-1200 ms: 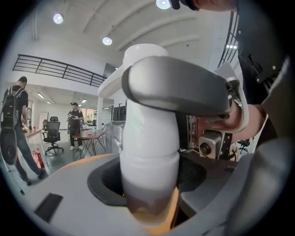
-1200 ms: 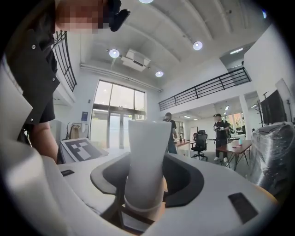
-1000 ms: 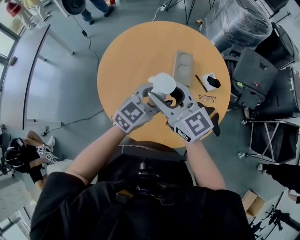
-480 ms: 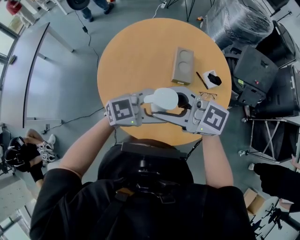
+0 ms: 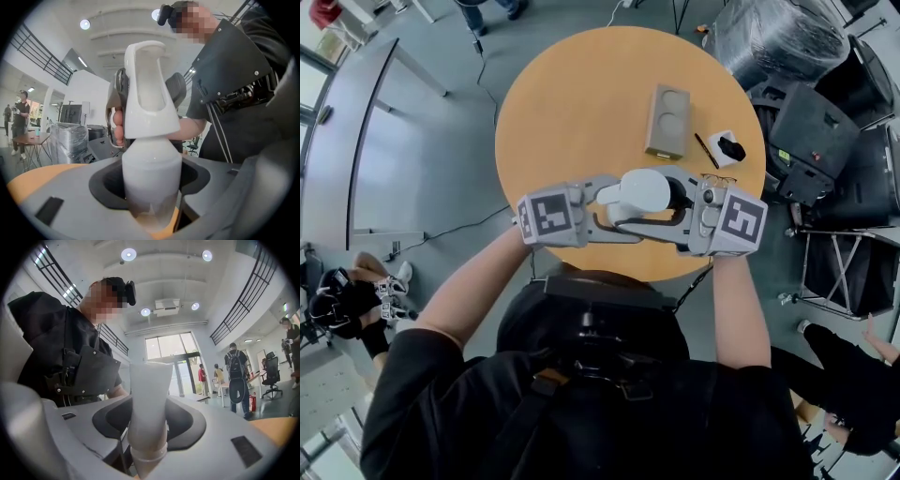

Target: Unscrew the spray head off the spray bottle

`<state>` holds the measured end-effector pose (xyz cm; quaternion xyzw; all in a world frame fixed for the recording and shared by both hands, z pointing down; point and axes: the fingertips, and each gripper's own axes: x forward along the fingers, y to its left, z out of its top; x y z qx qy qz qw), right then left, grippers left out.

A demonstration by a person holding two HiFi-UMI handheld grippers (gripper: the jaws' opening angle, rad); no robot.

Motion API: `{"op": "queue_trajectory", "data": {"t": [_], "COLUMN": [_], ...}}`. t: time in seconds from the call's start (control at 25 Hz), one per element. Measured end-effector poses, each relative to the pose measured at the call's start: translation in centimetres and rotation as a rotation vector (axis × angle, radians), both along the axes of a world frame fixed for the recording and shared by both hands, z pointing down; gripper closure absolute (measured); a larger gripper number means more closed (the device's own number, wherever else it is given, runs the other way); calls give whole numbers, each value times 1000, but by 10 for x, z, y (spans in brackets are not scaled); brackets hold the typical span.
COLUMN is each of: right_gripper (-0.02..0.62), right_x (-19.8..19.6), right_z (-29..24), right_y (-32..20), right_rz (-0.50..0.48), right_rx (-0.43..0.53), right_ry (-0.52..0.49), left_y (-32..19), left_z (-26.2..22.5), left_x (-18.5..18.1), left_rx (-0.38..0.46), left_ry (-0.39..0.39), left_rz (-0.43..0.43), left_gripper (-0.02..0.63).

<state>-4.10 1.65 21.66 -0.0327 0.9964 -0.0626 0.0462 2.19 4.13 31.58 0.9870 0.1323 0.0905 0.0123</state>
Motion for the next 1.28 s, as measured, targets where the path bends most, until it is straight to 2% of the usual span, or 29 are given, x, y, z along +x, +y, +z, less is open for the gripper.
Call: {"op": "queue_trajectory", "data": {"t": [0.36,0.52,1.04,1.28], "right_gripper": [371,371,371,371], "right_x": [7,17,55,73], "right_z": [-31,-44,-86,-87], "right_y": [-8,-10,-22,-32], "right_rz": [96,123,228,303], "right_rx": [76,81,141,172], "right_ry": [-32,-2,-61,-21], "left_y": [-11,-19,-39,-50], "left_z": [4,2,19,29], "left_x": [2,9,13,10], "left_rx": [45,46,71,99], "left_ry": [23,43,41,22], "left_rz": [-121,-163,-253,-291], "left_gripper": [304,304,304,304]}}
